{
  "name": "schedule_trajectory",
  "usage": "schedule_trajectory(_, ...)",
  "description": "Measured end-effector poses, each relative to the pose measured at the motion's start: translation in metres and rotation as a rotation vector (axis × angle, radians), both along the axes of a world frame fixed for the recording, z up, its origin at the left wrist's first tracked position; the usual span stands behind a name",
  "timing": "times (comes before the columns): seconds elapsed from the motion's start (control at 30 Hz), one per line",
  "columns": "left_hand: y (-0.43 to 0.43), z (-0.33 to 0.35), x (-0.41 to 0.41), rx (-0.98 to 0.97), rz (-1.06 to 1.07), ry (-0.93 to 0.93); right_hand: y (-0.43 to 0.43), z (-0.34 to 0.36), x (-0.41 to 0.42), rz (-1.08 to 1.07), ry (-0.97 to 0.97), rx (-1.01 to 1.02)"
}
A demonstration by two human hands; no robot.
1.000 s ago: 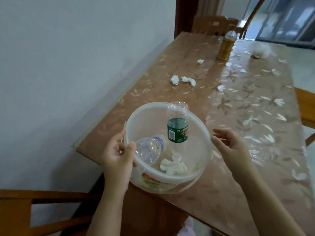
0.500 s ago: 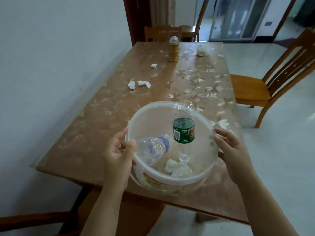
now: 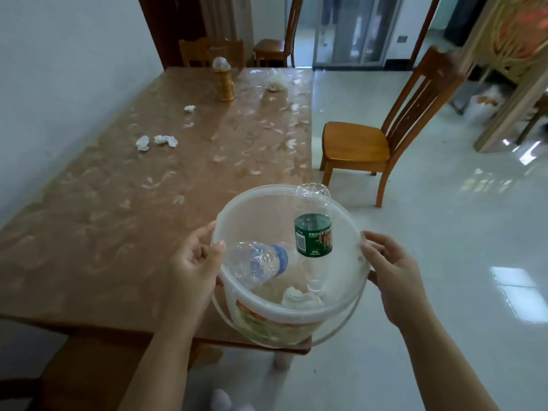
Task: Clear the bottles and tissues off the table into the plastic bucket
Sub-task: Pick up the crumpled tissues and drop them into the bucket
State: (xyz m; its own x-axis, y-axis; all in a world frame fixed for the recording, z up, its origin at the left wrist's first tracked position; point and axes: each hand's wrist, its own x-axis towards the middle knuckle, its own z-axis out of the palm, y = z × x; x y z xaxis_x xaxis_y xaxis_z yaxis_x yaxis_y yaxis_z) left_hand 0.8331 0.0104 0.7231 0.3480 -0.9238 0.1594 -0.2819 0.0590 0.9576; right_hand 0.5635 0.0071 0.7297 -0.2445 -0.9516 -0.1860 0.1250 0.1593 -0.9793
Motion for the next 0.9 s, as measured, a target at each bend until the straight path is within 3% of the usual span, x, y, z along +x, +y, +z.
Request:
schedule_trajectory(0.6,-0.124,-0.007,-0.079,0.043,0.017,0.025,-0.122,-0.017,-0.071,-0.043,0.024,-0.006)
schedule_trajectory(0.9,-0.172,-0.013,-0.161,0.004,0.234,0.160,-0.216,-0.024,-0.140,0.160,0.068,0.062)
